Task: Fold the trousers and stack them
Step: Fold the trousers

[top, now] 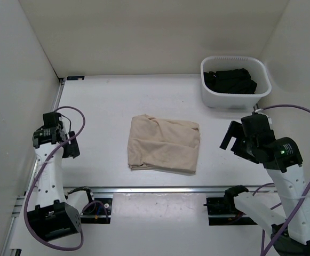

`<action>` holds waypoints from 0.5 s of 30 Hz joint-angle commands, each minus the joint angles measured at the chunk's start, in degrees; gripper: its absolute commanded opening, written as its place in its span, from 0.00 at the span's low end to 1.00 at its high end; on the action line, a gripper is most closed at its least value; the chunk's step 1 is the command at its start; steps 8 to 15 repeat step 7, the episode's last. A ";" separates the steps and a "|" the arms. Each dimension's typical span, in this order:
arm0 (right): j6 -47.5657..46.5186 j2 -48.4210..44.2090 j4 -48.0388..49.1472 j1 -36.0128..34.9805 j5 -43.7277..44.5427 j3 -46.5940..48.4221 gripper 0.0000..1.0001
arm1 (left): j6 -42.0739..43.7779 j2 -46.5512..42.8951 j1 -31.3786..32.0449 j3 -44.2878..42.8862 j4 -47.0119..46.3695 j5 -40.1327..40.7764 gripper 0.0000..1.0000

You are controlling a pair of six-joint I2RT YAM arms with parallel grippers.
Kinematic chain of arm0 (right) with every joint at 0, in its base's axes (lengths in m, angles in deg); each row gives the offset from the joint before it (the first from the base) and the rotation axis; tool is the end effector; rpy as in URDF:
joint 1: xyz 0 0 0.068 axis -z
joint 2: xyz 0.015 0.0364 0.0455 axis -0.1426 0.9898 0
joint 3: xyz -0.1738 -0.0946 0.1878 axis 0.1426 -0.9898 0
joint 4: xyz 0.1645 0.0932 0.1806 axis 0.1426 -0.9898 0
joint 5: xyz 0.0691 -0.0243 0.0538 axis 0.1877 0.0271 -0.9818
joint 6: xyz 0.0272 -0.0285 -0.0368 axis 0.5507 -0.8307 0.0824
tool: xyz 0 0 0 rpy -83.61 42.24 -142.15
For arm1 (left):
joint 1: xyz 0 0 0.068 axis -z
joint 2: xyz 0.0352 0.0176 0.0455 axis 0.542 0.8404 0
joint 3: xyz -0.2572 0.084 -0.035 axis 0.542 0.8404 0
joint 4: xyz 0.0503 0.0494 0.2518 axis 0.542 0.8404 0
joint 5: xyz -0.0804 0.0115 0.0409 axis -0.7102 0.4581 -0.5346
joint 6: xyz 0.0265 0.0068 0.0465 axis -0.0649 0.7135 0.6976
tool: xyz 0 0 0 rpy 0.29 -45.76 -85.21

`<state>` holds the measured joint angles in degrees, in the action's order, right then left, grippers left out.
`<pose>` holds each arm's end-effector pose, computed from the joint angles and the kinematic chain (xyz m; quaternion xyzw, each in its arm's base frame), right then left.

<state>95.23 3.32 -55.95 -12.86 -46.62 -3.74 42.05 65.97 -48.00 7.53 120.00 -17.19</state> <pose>0.1057 0.0290 0.3842 0.1851 0.9174 0.0315 0.3509 0.1537 0.0525 0.2926 -0.1529 0.9637 0.1674 0.1407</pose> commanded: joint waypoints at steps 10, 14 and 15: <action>0.01 -2.69 -3.37 0.05 -1.54 -5.09 0.99 | -0.03 -0.87 -0.20 -6.60 3.88 -3.37 1.00; 0.01 -2.69 -3.37 0.05 -1.54 -5.09 0.99 | -0.03 -0.87 -0.20 -6.60 3.88 -3.37 1.00; 0.01 -2.69 -3.37 0.05 -1.54 -5.09 0.99 | -0.03 -0.87 -0.20 -6.60 3.88 -3.37 1.00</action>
